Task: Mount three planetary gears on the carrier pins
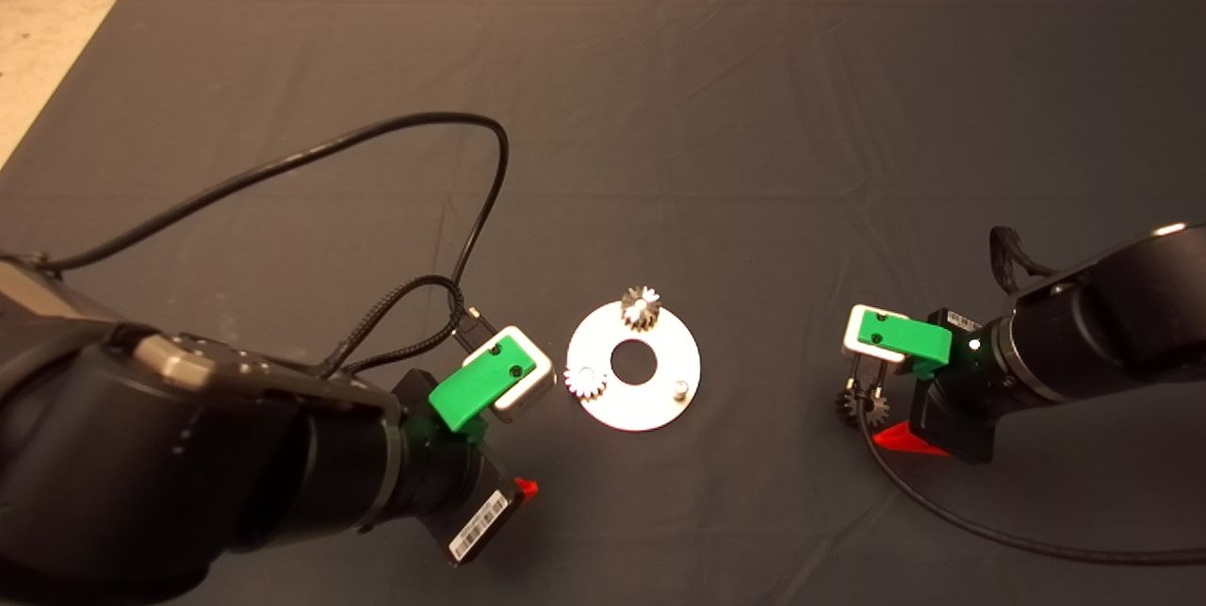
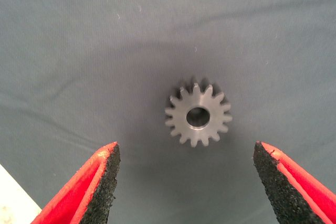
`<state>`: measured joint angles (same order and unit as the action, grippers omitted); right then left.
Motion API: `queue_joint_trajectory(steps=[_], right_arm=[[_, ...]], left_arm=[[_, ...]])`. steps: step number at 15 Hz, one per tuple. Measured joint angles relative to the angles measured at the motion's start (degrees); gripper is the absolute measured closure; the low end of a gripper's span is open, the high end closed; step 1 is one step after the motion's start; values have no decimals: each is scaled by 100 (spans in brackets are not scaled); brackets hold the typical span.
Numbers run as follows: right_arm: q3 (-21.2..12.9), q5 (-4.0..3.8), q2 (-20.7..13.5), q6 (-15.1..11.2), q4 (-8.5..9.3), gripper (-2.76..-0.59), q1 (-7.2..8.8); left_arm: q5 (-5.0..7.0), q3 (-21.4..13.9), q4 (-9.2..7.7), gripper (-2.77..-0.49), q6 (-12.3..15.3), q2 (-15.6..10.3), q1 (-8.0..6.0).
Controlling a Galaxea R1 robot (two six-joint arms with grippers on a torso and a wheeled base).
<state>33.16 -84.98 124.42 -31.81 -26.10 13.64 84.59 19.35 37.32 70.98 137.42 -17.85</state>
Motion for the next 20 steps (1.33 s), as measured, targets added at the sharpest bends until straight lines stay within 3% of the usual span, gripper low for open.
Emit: queue_joint_trajectory(steps=[2, 3, 7, 12, 20], right_arm=[[-28, -159, -24, 0, 0, -187, -2], [-55, -190, -35, 0, 0, -187, -16], [-63, -206, -46, 6, 0, -187, -66], [-16, -208, -39, 9, 0, -187, -402], [495, -197, 127, 47, -3, -187, -395]], left_arm=[[-22, 0, 0, -146, -1, 0, 1], [-33, 0, 0, -146, 0, 0, 1], [-188, 0, 0, -146, 1, 0, -28], [-254, 0, 0, -146, 1, 0, -28], [-285, 0, 0, -146, 4, -13, -31]])
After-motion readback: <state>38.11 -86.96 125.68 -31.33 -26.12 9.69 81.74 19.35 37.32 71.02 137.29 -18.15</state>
